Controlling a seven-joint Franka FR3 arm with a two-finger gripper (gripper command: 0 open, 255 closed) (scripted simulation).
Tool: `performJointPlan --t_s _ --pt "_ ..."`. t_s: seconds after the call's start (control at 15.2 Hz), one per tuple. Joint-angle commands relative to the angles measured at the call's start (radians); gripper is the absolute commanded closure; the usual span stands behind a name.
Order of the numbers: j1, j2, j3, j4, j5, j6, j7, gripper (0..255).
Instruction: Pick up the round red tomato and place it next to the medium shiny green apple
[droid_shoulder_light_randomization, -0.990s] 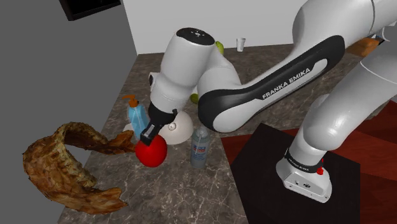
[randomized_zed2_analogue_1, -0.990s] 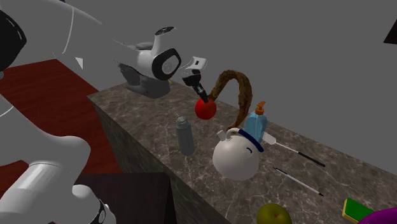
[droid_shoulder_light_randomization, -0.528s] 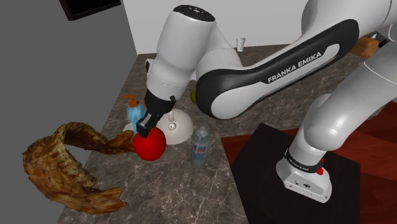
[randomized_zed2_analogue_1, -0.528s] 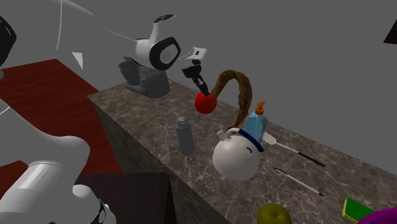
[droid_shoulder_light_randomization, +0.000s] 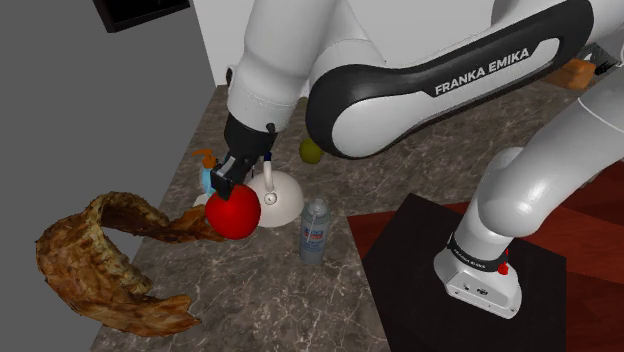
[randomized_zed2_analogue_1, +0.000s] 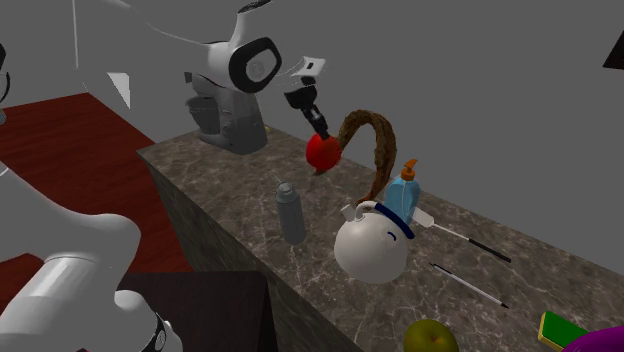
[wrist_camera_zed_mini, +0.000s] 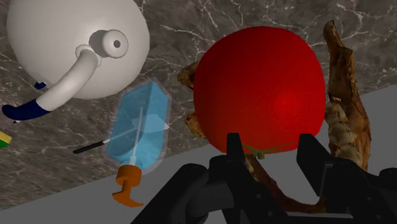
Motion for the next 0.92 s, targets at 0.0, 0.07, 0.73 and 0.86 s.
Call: performJointPlan --t_s 0.0,0.07,0.73,0.86 --pt "0.013 -0.032 -0.048 -0.026 0.034 -0.007 -0.057 255" --pt "0.021 -0.051 -0.078 -0.047 0.053 -0.007 -0.092 255" --pt "0.047 -0.177 -0.344 -0.199 0.153 -0.020 -0.404 255" --pt "0.043 -0.190 -0.393 -0.216 0.160 -0.026 -0.461 255"
